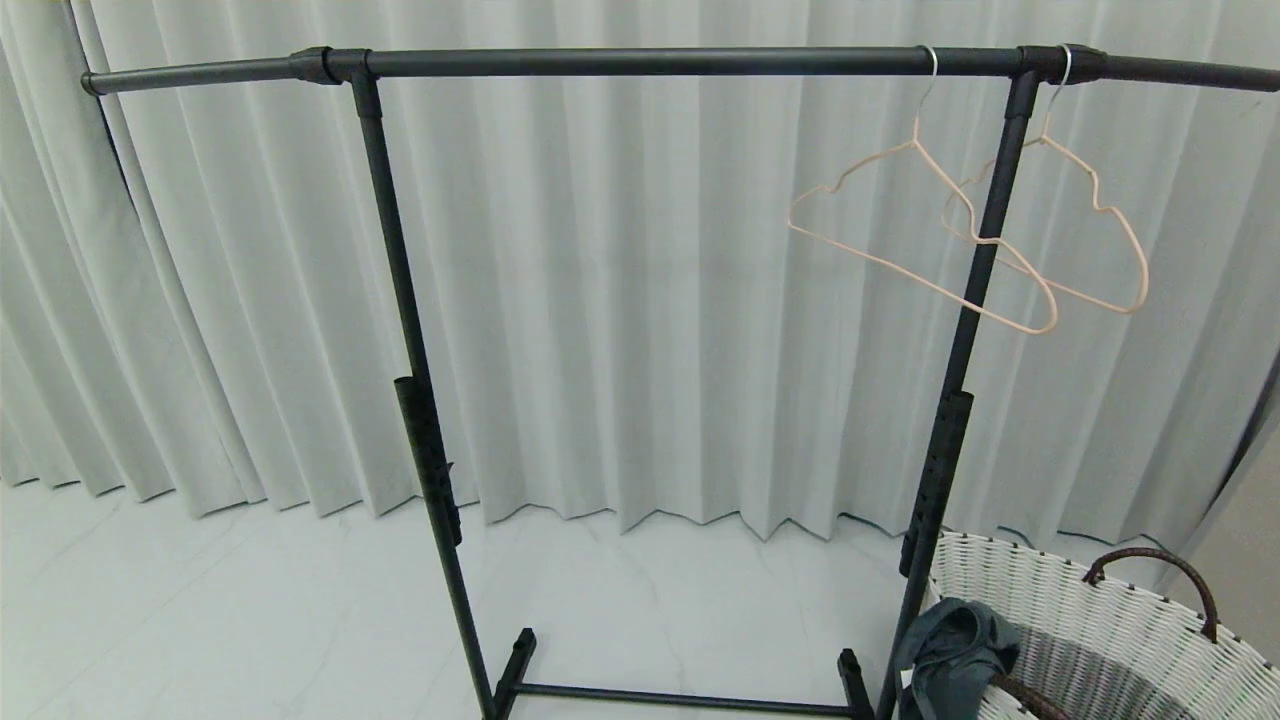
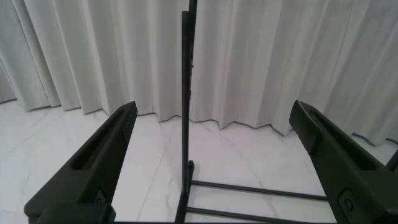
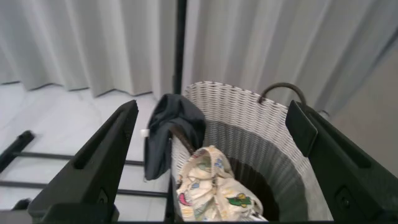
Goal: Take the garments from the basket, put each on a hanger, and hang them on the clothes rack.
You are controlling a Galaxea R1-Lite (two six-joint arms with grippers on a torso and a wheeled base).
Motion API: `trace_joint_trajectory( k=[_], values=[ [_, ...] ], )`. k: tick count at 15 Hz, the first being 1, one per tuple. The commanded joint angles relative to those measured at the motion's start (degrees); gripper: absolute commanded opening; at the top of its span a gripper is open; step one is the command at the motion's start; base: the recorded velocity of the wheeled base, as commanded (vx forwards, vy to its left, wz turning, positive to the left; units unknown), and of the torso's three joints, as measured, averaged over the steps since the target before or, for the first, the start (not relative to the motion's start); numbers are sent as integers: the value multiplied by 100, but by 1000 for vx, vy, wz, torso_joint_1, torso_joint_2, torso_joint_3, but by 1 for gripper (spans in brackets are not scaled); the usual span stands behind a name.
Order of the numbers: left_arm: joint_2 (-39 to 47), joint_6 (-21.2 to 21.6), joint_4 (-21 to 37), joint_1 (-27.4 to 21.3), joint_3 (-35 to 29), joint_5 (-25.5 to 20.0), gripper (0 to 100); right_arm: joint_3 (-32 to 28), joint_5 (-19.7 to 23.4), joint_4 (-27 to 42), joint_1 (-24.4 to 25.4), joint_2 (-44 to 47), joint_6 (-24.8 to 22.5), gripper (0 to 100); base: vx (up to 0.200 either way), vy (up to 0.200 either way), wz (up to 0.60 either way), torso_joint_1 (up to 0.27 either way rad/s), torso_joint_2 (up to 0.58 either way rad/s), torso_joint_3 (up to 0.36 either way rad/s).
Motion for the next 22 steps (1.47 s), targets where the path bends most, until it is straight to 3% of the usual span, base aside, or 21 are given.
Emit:
trace_joint_trajectory(
  k=[1, 5, 8, 10, 13, 15, 20, 22],
  values=[
    [-1, -10, -3, -6, 0, 0, 100, 0, -7, -4, 449, 8, -2, 100, 0, 0, 0, 0, 0, 0],
    [-1, -45, -3, 2, 0, 0, 100, -79, -245, -145, 432, -9, -2, 100, 0, 0, 0, 0, 0, 0],
    [-1, -45, -3, 2, 0, 0, 100, -896, -253, 268, 915, 1432, 33, 100, 0, 0, 0, 0, 0, 0],
    [-1, -45, -3, 2, 0, 0, 100, -932, -324, 339, 907, 2882, -468, 100, 0, 0, 0, 0, 0, 0],
    [8, -45, -3, 2, 0, 0, 100, -1160, -622, 260, 801, 4447, -2068, 100, 0, 0, 0, 0, 0, 0],
    [8, -28, -3, 2, 0, 9, 100, -1160, -710, 49, 485, 5563, -2525, 100, 0, 0, 0, 0, 0, 0],
    [8, -10, -11, 2, 0, 9, 100, -1134, -719, -989, -183, 7664, -2876, 100, 0, 0, 0, 0, 0, 0],
    [8, -10, -11, 2, 0, 9, 100, -1134, -728, -1094, -289, 7980, -2920, 100, 0, 0, 0, 0, 0, 0]
  ],
)
